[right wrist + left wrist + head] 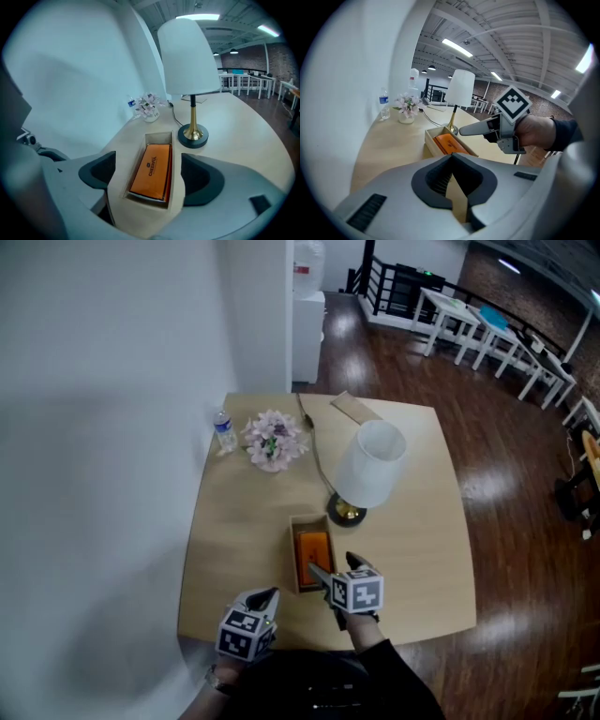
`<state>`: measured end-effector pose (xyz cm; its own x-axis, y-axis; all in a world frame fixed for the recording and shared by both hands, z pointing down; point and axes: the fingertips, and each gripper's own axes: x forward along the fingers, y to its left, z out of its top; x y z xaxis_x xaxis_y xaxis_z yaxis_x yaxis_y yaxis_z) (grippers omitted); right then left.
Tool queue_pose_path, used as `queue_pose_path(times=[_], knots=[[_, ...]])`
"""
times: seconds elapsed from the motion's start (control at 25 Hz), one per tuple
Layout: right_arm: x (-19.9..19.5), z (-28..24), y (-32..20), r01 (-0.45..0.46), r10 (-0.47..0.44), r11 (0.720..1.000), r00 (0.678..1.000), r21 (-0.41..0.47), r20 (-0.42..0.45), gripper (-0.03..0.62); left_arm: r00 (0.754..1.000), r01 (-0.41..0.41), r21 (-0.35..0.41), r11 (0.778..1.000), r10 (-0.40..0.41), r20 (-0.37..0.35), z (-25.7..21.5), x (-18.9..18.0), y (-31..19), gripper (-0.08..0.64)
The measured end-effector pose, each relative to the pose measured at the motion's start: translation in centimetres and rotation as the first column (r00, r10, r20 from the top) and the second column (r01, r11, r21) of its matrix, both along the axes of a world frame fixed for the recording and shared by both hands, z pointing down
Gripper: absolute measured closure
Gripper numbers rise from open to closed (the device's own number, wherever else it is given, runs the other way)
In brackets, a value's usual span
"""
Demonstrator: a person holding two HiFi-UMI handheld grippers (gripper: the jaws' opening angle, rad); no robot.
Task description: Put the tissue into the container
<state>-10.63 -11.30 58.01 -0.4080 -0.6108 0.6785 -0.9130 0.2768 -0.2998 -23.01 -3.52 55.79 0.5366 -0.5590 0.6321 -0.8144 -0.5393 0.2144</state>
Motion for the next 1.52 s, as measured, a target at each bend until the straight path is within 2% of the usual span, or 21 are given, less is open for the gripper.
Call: queue_pose_path(times=[0.24, 0.28, 0.36, 0.48, 0.6, 0.92, 1.2, 1.52], knots=[[5.3, -3.0, 4.6, 0.021, -0.020, 1.000, 0.999, -0.019, 0.029, 0.160, 0.990, -0.053, -0.013, 0.998, 0.051, -0.134, -2.4, 4.2, -0.1, 0.558], [6.4, -3.2, 5.3, 0.014, -0.013, 1.000, 1.000, -0.020, 0.028, 0.197, 0.986, -0.064, -0.017, 0.998, 0.061, -0.153, -2.5, 4.9, 0.0, 0.558], [8.4, -3.4, 6.7, 0.005, -0.004, 1.000, 0.999, -0.018, 0.048, 0.365, 0.981, -0.087, -0.023, 0.996, 0.081, -0.178, -2.6, 6.4, 0.4, 0.560], [10.8, -3.1, 8.2, -0.013, 0.013, 1.000, 0.997, -0.001, 0.070, 0.526, 0.976, -0.120, -0.022, 0.993, 0.114, -0.188, -2.4, 8.6, 0.8, 0.560], [12.6, -2.1, 9.5, -0.014, 0.015, 1.000, 0.998, -0.014, 0.055, 0.584, 0.976, -0.145, -0.026, 0.989, 0.138, -0.169, -1.9, 10.3, 1.3, 0.560], [15.0, -1.3, 10.2, 0.002, 0.000, 1.000, 0.997, -0.028, 0.072, 0.591, 0.977, -0.169, -0.040, 0.985, 0.162, -0.142, -1.4, 13.0, 2.0, 0.560], [15.2, -0.8, 10.5, 0.048, -0.045, 0.998, 0.996, -0.037, 0.078, 0.591, 0.981, -0.158, -0.047, 0.986, 0.151, -0.119, -1.1, 13.8, 2.1, 0.560], [15.7, -0.8, 10.4, 0.050, -0.045, 0.998, 0.995, -0.050, 0.085, 0.591, 0.985, -0.145, -0.056, 0.988, 0.139, -0.103, -1.0, 13.9, 2.1, 0.560]])
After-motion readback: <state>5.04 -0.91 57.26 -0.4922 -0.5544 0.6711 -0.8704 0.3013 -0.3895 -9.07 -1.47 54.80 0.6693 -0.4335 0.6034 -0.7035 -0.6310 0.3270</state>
